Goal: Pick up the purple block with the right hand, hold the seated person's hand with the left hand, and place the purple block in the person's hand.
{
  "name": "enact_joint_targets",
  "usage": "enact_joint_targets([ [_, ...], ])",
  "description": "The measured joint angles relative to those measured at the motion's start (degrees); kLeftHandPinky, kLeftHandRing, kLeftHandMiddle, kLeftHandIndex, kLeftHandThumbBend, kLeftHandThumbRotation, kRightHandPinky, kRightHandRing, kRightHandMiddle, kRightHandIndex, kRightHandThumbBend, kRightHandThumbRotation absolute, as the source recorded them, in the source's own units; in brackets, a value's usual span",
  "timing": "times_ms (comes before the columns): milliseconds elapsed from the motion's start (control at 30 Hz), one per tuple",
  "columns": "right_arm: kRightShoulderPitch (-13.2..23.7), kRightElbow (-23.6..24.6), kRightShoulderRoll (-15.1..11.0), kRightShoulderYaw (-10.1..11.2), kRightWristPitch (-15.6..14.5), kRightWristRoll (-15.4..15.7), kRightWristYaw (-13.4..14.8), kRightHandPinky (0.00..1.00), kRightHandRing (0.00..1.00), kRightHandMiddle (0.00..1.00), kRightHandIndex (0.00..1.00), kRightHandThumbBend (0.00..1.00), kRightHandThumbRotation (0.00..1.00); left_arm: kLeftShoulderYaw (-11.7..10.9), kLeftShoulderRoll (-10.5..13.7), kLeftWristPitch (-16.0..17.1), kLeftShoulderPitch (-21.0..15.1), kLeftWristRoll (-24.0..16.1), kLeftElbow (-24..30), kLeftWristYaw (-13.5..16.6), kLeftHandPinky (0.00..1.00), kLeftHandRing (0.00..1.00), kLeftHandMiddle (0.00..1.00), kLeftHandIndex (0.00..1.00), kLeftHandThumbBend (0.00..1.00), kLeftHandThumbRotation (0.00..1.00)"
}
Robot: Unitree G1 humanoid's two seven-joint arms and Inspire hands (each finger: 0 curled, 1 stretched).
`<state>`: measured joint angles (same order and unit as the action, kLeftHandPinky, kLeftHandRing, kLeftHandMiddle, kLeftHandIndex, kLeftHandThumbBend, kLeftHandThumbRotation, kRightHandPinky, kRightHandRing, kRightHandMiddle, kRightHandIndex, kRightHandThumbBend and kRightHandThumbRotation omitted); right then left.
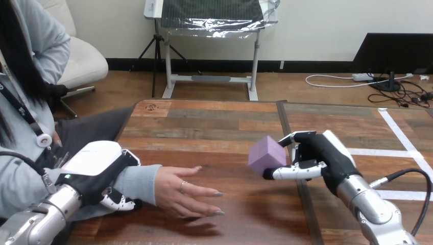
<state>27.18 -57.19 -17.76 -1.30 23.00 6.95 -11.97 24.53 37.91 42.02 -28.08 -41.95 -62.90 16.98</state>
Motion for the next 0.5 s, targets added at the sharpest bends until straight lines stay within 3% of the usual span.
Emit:
enact_joint_targets([
  [500, 0.46, -1.06, 0.49, -1.71, 0.0, 2.28, -0.01, 0.03, 0.07, 0.1, 0.07, 0.51, 0.0, -0.75, 0.09, 0.3, 0.45, 1.86, 3.94, -3.42, 0.21, 0.26, 0.32, 0.31, 0.85, 0.0],
])
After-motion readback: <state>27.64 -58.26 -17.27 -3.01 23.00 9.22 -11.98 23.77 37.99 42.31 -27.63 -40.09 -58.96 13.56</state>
